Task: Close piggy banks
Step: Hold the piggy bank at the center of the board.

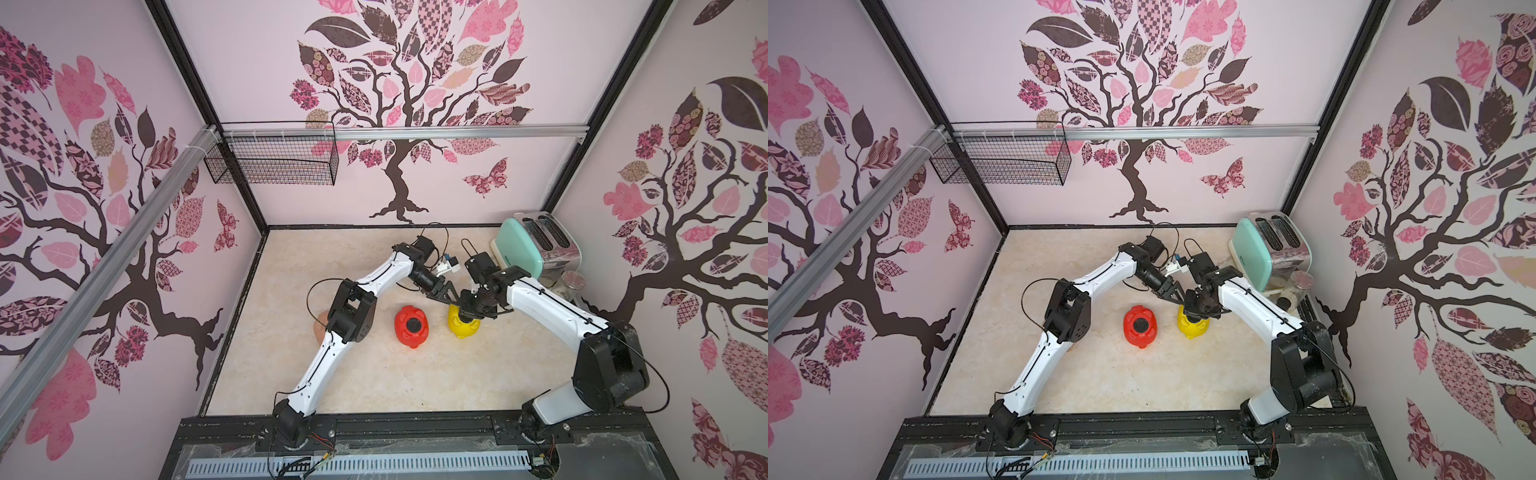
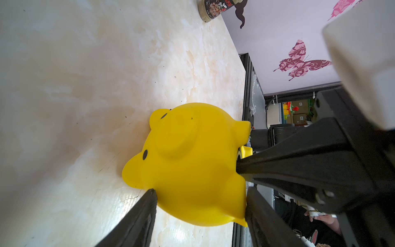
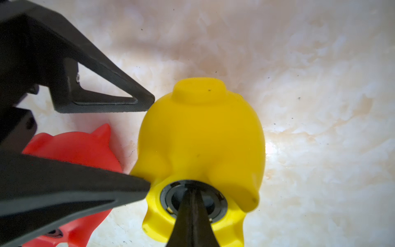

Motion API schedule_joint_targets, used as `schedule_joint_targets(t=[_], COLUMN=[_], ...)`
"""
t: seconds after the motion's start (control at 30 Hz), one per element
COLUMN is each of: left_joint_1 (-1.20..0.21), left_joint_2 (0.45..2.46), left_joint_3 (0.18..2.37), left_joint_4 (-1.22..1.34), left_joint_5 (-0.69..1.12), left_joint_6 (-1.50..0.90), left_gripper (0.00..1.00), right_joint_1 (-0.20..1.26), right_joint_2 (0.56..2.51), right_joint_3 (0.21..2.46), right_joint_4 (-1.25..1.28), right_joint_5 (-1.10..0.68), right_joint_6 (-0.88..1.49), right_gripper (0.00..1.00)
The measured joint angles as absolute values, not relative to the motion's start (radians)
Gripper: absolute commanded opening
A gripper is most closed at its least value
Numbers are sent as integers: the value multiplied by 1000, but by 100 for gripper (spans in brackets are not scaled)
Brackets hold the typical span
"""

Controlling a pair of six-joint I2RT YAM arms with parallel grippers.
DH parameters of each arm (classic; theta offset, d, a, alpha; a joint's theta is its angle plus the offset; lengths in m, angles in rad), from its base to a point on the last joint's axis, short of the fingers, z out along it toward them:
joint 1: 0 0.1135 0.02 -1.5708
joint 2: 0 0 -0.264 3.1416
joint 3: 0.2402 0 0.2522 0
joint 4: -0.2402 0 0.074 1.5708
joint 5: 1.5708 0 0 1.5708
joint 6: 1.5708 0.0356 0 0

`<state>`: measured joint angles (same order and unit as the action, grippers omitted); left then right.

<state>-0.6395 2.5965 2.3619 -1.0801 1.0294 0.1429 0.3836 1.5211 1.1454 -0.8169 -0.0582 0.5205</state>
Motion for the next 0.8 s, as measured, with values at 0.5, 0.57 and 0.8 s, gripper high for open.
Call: schedule_joint_targets(t=[0.5, 0.57, 0.8], left_joint_1=[-639, -639, -639], left_joint_2=[2597, 2597, 2597], left_joint_3=[2362, 2362, 2362], left_joint_4=[-1083, -1083, -1084], left_joint_5=[1030, 1030, 1030], left_joint_6=[142, 142, 142], left_gripper=[66, 66, 66], right_joint_1=[373, 373, 373], right_joint_2=[1485, 1470, 1311], right_joint_3=[1179, 1194, 1241], right_joint_4=[-837, -851, -824], right_joint_5=[-20, -20, 25], right_joint_6=[521, 513, 431], right_gripper=[14, 17, 42])
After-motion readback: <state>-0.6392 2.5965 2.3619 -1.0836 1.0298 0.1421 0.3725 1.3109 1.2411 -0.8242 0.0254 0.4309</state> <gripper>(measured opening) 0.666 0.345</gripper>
